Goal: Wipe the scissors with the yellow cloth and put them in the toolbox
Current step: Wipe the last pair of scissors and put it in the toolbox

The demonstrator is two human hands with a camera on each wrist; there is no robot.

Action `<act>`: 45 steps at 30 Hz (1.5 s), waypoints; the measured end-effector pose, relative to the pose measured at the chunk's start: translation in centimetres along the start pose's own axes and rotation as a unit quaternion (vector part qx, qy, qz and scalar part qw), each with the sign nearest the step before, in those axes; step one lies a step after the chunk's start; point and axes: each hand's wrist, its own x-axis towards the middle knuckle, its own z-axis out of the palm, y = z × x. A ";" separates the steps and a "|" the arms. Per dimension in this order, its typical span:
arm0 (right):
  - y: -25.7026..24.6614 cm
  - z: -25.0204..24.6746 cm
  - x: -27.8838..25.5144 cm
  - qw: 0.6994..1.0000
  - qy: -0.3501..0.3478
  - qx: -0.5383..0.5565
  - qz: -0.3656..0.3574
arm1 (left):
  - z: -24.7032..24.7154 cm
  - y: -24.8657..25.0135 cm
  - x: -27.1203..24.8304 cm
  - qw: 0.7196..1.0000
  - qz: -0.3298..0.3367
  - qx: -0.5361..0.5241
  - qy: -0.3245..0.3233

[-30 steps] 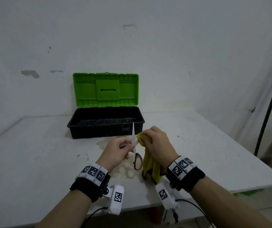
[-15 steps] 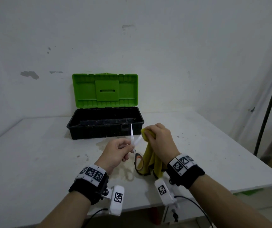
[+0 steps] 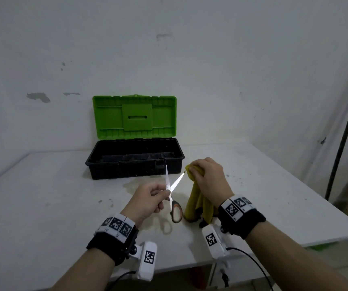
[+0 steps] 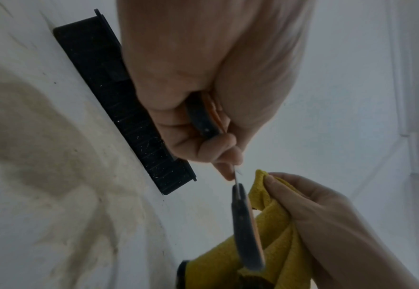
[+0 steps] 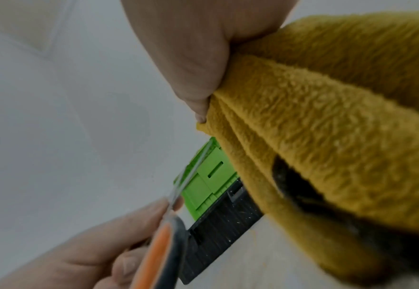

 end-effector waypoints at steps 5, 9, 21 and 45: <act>-0.5 -0.8 0.0 1.000 0.020 0.019 -0.014 | -0.4 0.2 0.6 0.998 -0.046 -0.042 0.014; -0.5 -1.0 -0.2 1.000 0.009 0.018 -0.021 | -0.6 0.7 0.6 0.998 -0.054 -0.026 -0.005; -2.5 0.4 -1.7 0.993 -0.101 0.004 -0.064 | -0.5 1.2 0.2 0.999 0.005 -0.031 0.029; -4.1 -0.2 -1.9 0.996 -0.061 0.035 -0.054 | 0.9 1.0 0.6 0.939 -0.046 -0.312 0.137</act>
